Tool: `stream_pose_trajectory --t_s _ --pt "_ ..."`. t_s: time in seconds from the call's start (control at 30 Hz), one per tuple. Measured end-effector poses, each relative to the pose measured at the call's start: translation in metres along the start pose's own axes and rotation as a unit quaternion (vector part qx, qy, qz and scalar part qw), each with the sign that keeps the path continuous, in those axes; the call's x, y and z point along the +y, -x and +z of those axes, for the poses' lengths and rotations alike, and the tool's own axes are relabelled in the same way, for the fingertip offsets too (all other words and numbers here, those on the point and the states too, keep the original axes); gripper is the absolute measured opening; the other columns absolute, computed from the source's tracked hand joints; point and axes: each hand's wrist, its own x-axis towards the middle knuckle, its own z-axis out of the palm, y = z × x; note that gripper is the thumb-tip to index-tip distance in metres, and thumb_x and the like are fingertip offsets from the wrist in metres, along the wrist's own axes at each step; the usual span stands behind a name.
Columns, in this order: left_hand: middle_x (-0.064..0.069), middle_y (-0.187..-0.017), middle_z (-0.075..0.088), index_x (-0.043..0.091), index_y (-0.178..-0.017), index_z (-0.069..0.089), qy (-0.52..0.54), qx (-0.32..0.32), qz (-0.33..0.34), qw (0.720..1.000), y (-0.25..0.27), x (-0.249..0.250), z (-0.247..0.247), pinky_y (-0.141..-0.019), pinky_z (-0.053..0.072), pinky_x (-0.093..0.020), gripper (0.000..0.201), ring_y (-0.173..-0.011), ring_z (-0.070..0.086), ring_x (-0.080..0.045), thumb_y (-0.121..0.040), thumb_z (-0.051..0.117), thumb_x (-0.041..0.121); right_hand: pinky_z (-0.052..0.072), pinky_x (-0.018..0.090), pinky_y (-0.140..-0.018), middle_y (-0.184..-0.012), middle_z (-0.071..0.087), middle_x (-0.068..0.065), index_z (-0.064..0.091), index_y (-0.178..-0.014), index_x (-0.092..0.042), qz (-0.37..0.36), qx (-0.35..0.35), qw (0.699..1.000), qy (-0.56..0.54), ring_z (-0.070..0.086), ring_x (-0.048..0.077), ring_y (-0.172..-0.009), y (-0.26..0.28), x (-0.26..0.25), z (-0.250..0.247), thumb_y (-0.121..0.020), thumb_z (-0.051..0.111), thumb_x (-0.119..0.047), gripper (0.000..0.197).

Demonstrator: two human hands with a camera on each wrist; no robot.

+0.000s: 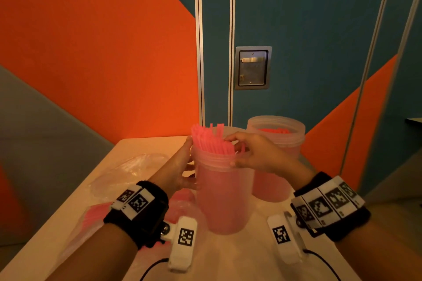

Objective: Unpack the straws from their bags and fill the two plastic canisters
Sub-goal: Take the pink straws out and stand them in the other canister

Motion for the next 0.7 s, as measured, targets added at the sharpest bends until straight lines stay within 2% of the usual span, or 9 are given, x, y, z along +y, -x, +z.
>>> stream_pose_trajectory --t_s 0.07,0.13,0.2,0.23,0.33,0.4,0.53,0.63,0.7 --pt "-0.012 -0.121 0.047 0.012 -0.124 0.048 0.048 0.007 0.016 0.999 -0.004 -0.006 -0.001 -0.073 0.049 -0.050 0.065 -0.112 0.051 -0.041 -0.088 0.036 0.064 0.050 0.027 -0.082 -0.089 0.058 -0.011 0.055 -0.122 -0.023 0.012 0.006 1.000 0.006 0.059 0.011 -0.089 0.001 -0.009 0.009 -0.075 0.072 -0.011 0.052" --pt "-0.013 -0.133 0.044 0.010 -0.136 0.036 0.097 0.019 0.044 0.994 -0.009 -0.012 -0.002 -0.077 0.049 -0.052 0.067 -0.116 0.048 -0.040 -0.091 0.036 0.060 0.049 0.032 -0.087 -0.098 0.059 -0.007 0.045 -0.130 -0.027 0.033 0.021 0.999 0.010 0.058 0.016 -0.096 0.001 -0.020 0.021 -0.076 0.068 -0.015 0.059" --pt "-0.012 -0.137 0.043 0.012 -0.137 0.034 0.130 0.030 0.075 0.988 -0.010 -0.016 -0.001 -0.079 0.050 -0.049 0.065 -0.120 0.046 -0.036 -0.092 0.038 0.058 0.042 0.048 -0.099 -0.125 0.057 -0.002 0.024 -0.140 -0.036 0.052 0.028 0.998 -0.014 0.055 0.022 -0.112 0.001 -0.032 0.033 -0.077 0.067 -0.021 0.078" --pt "-0.010 -0.138 0.042 0.012 -0.137 0.033 0.141 0.037 0.090 0.985 -0.008 -0.018 0.000 -0.083 0.048 -0.048 0.064 -0.123 0.044 -0.034 -0.092 0.038 0.057 0.036 0.054 -0.103 -0.139 0.048 0.000 0.013 -0.142 -0.040 0.055 0.028 0.997 -0.043 0.050 0.026 -0.121 0.001 -0.038 0.036 -0.078 0.066 -0.022 0.086" --pt "0.000 -0.133 0.042 0.017 -0.129 0.034 0.115 0.053 0.148 0.981 0.002 -0.023 0.002 -0.083 0.041 -0.037 0.050 -0.123 0.040 -0.022 -0.095 0.036 0.052 0.023 0.058 -0.110 -0.152 0.028 -0.003 0.003 -0.145 -0.040 0.049 0.040 0.992 -0.113 0.036 0.024 -0.135 -0.001 -0.049 0.032 -0.080 0.064 -0.014 0.093" --pt "0.006 -0.125 0.042 0.021 -0.123 0.035 0.067 0.056 0.186 0.979 0.012 -0.025 0.004 -0.082 0.036 -0.030 0.038 -0.117 0.040 -0.015 -0.095 0.038 0.047 0.026 0.056 -0.110 -0.150 0.033 -0.002 0.013 -0.145 -0.037 0.056 0.078 0.991 -0.090 0.038 0.024 -0.133 -0.004 -0.043 0.022 -0.082 0.061 -0.009 0.084" --pt "0.009 -0.133 0.037 0.022 -0.135 0.027 -0.025 0.044 0.265 0.963 0.018 -0.028 0.008 -0.089 0.041 -0.026 0.063 -0.118 0.042 -0.010 -0.084 0.060 0.040 0.044 0.041 -0.099 -0.130 0.056 0.000 0.052 -0.125 -0.023 0.086 0.178 0.979 -0.046 0.055 0.021 -0.114 -0.006 -0.018 0.003 -0.080 0.054 -0.002 0.050" --pt "0.014 -0.116 0.042 0.024 -0.128 0.028 -0.015 0.027 0.271 0.962 0.014 -0.026 0.014 -0.093 0.047 -0.033 0.068 -0.097 0.052 -0.002 -0.078 0.073 0.020 0.050 0.038 -0.085 -0.100 0.068 0.003 0.066 -0.094 -0.018 0.094 0.129 0.984 0.084 0.062 0.024 -0.096 0.001 -0.008 0.001 -0.081 0.051 -0.004 0.025" --pt "0.011 -0.119 0.043 0.026 -0.128 0.027 0.007 0.002 0.259 0.966 0.009 -0.022 0.015 -0.084 0.049 -0.032 0.066 -0.094 0.052 0.001 -0.080 0.072 0.016 0.050 0.038 -0.082 -0.092 0.070 0.005 0.068 -0.088 -0.014 0.066 0.066 0.987 0.127 0.062 0.026 -0.092 0.008 -0.008 0.008 -0.082 0.051 -0.008 0.018"
